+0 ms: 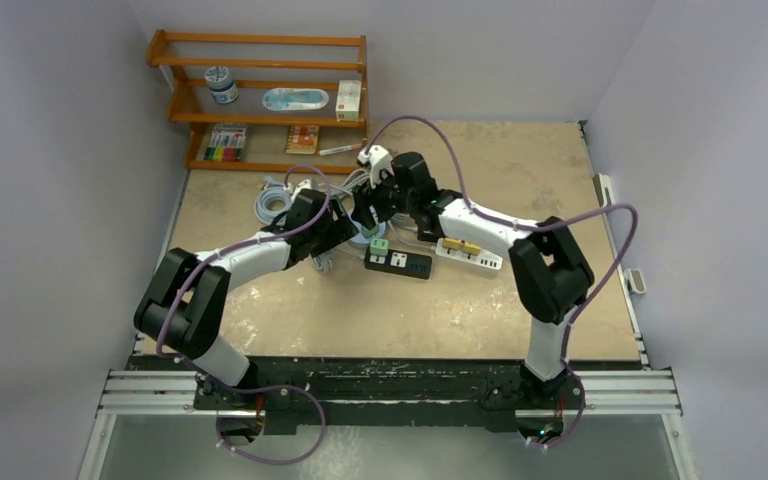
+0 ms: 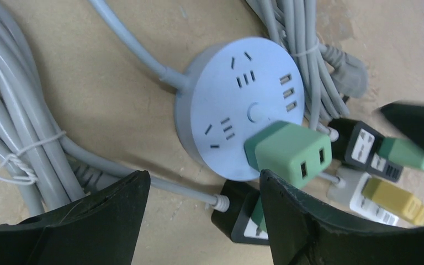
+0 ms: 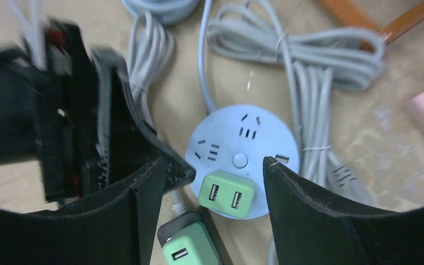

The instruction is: Pull the plug off the socket

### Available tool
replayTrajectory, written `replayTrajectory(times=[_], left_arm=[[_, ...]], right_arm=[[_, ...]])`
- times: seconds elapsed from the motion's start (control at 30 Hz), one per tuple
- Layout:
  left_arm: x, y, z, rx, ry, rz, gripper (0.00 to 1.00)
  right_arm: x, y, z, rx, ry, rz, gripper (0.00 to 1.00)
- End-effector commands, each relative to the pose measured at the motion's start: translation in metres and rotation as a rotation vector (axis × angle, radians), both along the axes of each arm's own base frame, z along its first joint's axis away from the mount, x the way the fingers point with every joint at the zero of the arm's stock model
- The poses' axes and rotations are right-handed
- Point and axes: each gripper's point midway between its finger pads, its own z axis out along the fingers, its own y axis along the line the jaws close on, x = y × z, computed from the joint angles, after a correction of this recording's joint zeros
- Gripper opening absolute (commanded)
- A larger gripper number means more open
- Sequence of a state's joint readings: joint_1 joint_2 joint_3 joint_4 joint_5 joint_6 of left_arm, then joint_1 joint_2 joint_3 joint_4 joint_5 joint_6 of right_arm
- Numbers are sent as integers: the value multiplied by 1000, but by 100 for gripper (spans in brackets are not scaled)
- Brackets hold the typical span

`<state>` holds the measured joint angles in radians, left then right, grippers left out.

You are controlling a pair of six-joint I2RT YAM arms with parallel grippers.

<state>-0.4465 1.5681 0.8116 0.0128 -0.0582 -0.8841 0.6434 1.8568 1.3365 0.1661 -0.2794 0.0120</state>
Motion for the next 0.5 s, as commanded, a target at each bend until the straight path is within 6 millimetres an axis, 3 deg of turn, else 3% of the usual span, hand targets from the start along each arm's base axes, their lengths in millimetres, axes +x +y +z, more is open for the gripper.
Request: replayTrajectory(times=[0.0, 0.33, 0.4, 0.47], left_arm=[[8, 31, -15, 117, 62, 114, 72], [3, 34, -35, 149, 113, 117, 71], [3, 34, -40, 148, 118, 116, 71], [3, 34, -45, 153, 126, 111, 71]], right_arm=[[-4, 11, -26, -75, 49, 1, 66], [-20, 20, -58, -178, 108, -8, 60], [-21, 18, -60, -178, 112, -17, 54], [-20, 18, -60, -177, 116, -28, 38]])
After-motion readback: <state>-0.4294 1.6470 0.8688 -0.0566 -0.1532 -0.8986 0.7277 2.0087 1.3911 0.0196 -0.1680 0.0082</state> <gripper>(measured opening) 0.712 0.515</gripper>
